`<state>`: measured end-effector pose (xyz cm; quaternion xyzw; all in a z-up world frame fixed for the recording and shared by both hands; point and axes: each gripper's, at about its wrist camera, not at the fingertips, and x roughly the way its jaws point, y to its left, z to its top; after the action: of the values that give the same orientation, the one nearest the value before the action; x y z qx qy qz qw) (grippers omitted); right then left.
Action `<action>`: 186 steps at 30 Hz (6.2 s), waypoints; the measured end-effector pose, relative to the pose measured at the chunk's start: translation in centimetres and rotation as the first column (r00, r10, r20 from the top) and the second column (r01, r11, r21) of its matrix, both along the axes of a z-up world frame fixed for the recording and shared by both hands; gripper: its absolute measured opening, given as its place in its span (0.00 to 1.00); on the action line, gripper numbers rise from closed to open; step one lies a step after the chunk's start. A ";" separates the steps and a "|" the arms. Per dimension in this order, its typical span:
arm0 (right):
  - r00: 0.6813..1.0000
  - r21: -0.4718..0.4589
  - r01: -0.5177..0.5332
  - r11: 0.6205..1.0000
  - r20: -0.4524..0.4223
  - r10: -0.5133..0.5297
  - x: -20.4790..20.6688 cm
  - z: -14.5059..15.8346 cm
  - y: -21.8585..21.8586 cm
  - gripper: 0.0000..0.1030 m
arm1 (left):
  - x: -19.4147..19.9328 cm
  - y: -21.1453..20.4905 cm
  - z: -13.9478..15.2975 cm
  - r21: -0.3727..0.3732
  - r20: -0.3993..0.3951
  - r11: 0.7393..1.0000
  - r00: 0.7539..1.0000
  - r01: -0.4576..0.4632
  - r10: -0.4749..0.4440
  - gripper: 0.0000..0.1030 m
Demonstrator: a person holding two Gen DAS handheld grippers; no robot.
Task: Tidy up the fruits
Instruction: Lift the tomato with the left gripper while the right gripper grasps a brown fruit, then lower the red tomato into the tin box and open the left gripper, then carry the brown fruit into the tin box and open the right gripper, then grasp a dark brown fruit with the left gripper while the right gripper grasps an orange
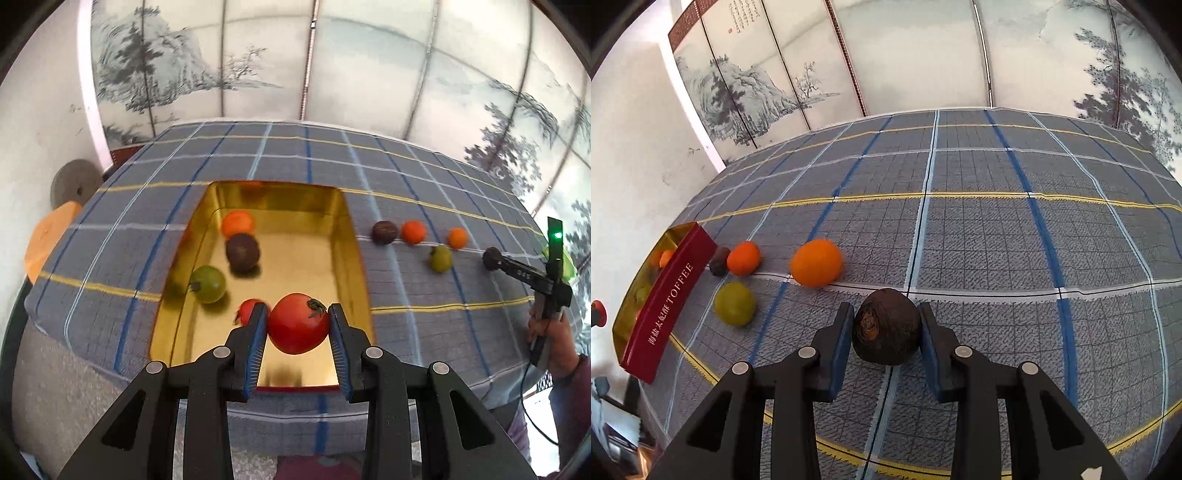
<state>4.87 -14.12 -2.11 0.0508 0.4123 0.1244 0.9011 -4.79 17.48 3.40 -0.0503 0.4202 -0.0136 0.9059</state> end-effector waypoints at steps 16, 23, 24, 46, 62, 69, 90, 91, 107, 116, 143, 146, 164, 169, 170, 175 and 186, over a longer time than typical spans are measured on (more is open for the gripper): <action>1.000 -0.001 0.015 1.000 -0.026 -0.015 0.3 -0.5 -0.1 0.30 | 7.3 -1.4 -0.4 0.116 0.033 0.993 0.999 0.009 -0.013 0.33; 1.000 -0.001 0.015 1.000 -0.026 -0.015 0.3 -0.5 -0.1 0.31 | 12.1 -2.2 -1.3 0.182 0.012 0.983 1.000 0.000 -0.002 0.34; 1.000 -0.001 0.015 1.000 -0.026 -0.015 0.3 -0.5 -0.1 0.31 | 12.6 -2.4 -1.5 0.196 0.011 0.981 1.000 -0.002 0.000 0.34; 0.999 0.000 0.015 1.000 -0.029 -0.015 0.3 -0.5 -0.1 0.31 | 13.4 -4.5 -1.1 0.333 0.057 0.943 0.998 -0.025 0.006 0.72; 0.999 -0.019 0.023 1.000 -0.025 -0.023 0.0 -0.5 0.0 0.31 | 6.7 -3.7 0.1 0.292 0.089 0.938 0.982 -0.186 0.167 0.72; 1.000 -0.048 -0.003 0.999 -0.011 0.002 -2.4 -0.5 1.4 0.31 | 4.8 -3.3 -0.7 0.281 0.073 0.939 0.980 -0.199 0.185 0.72; 0.942 -0.026 -0.321 0.947 0.089 0.322 -7.1 6.4 14.9 0.31 | 0.0 1.4 -1.2 0.262 0.089 0.918 0.954 -0.299 0.286 0.72; 0.935 -0.027 -0.342 0.939 0.091 0.343 -7.2 6.6 15.9 0.31 | -0.4 1.7 -1.2 0.266 0.095 0.915 0.953 -0.304 0.289 0.72; 0.827 -0.064 -0.562 0.825 -0.013 0.562 -4.2 4.0 29.8 0.31 | -2.2 4.3 -1.5 0.294 0.103 0.894 0.941 -0.339 0.323 0.72; 0.834 -0.086 -0.552 0.829 -0.050 0.550 -2.0 2.9 31.9 0.32 | -2.2 4.6 -1.8 0.300 0.099 0.892 0.941 -0.338 0.323 0.72; 0.988 -0.132 -0.141 0.981 0.044 0.148 -4.9 2.1 10.4 0.64 | -1.8 2.3 -1.3 0.320 0.097 0.908 0.963 -0.270 0.252 0.74; 0.997 -0.191 -0.058 0.980 0.034 0.066 -4.9 1.1 6.7 0.64 | -1.5 0.9 -0.8 0.337 0.106 0.916 0.976 -0.217 0.192 0.74; 0.999 -0.090 0.013 0.996 0.037 -0.010 -4.7 -0.3 0.1 0.66 | 10.8 -14.2 0.9 0.374 -0.045 0.755 0.824 0.538 -0.564 0.65; 0.998 -0.069 -0.024 0.997 0.054 0.028 -5.2 -0.1 0.5 0.67 | 16.6 -15.9 -2.5 0.328 -0.202 0.681 0.753 0.654 -0.626 0.49; 0.998 -0.067 -0.031 0.997 0.059 0.035 -5.3 -0.1 0.6 0.67 | 17.3 -15.9 -3.3 0.322 -0.227 0.669 0.741 0.670 -0.632 0.49; 0.996 -0.039 -0.051 0.998 0.070 0.054 -5.4 0.1 0.5 0.68 | 19.5 -15.9 -5.9 0.292 -0.291 0.650 0.713 0.701 -0.638 0.49; 0.996 0.003 -0.055 0.998 0.064 0.055 -5.3 0.2 -0.1 0.72 | 20.4 -15.1 -7.7 0.177 -0.316 0.710 0.723 0.682 -0.615 0.34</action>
<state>-0.44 -14.19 -1.87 0.0374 0.3843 0.1518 0.9099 15.61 2.36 -4.26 0.2291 0.5115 -0.2672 0.7839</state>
